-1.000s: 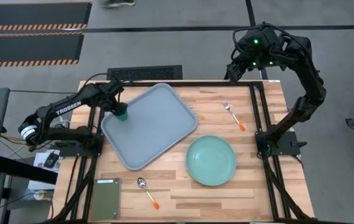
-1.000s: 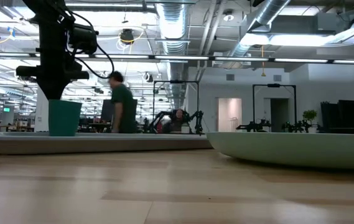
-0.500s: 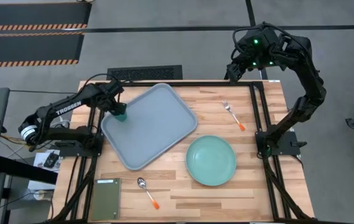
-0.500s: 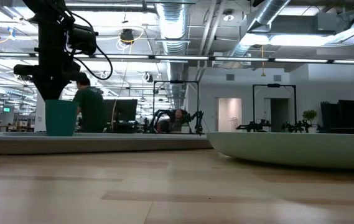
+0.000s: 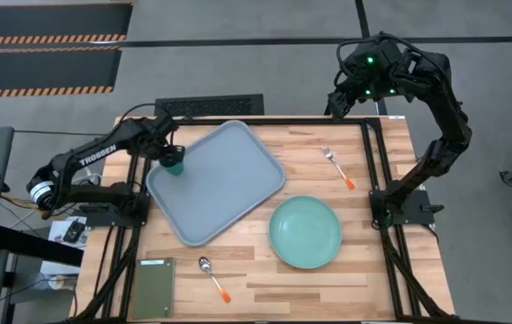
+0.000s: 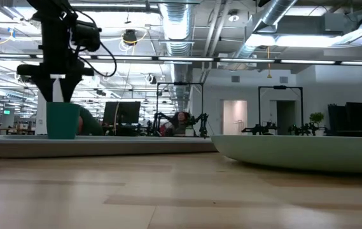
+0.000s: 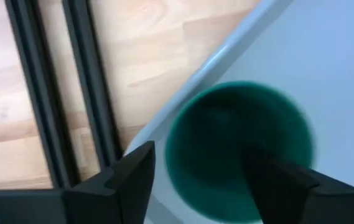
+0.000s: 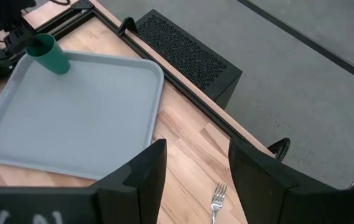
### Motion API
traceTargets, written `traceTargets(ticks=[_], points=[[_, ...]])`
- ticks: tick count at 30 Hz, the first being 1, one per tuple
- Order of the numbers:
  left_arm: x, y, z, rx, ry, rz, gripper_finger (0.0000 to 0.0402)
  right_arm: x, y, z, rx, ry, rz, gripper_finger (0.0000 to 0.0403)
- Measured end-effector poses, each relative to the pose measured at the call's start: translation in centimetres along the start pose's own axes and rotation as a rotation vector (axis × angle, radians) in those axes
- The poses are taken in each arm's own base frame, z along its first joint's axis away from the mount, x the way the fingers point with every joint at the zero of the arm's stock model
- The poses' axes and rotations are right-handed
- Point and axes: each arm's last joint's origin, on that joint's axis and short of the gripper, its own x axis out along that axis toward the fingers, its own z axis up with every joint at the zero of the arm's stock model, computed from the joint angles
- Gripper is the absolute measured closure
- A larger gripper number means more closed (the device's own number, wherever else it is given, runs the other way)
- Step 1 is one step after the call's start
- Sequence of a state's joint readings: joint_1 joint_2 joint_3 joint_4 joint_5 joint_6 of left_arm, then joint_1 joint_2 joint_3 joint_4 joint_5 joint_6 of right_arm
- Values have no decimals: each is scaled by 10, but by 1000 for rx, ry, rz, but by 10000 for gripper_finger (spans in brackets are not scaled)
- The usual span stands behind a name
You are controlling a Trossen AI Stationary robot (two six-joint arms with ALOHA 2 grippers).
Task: Pick and place plate/cup/fork/spoon on tray
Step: Put the light gray plate on the gray tray at the bottom of the teal cup
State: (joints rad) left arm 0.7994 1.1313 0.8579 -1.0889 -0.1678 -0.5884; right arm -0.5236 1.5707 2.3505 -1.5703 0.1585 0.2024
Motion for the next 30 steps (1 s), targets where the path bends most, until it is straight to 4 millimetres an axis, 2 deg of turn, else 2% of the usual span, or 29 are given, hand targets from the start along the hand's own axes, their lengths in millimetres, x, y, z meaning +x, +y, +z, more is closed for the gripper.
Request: traceTargets(ticks=[6, 12, 18, 21, 25, 30], points=[[-19, -5, 10, -7, -40, -68, 166, 0, 0, 0, 0, 0, 0, 205], [-40, -8, 11, 3, -86, -138, 166, 3, 1, 0, -3, 11, -1, 205], [-59, -4, 8, -30, -148, -186, 166, 35, 11, -13, -2, 153, -12, 205], [-67, -1, 4, -44, -172, -215, 166, 61, 20, -33, -15, 289, -23, 205], [-76, 3, -4, -58, -196, -275, 166, 89, 31, -77, -37, 472, -35, 205], [-88, 8, -13, -85, -233, -350, 166, 102, 30, -132, 72, 527, 9, 205]])
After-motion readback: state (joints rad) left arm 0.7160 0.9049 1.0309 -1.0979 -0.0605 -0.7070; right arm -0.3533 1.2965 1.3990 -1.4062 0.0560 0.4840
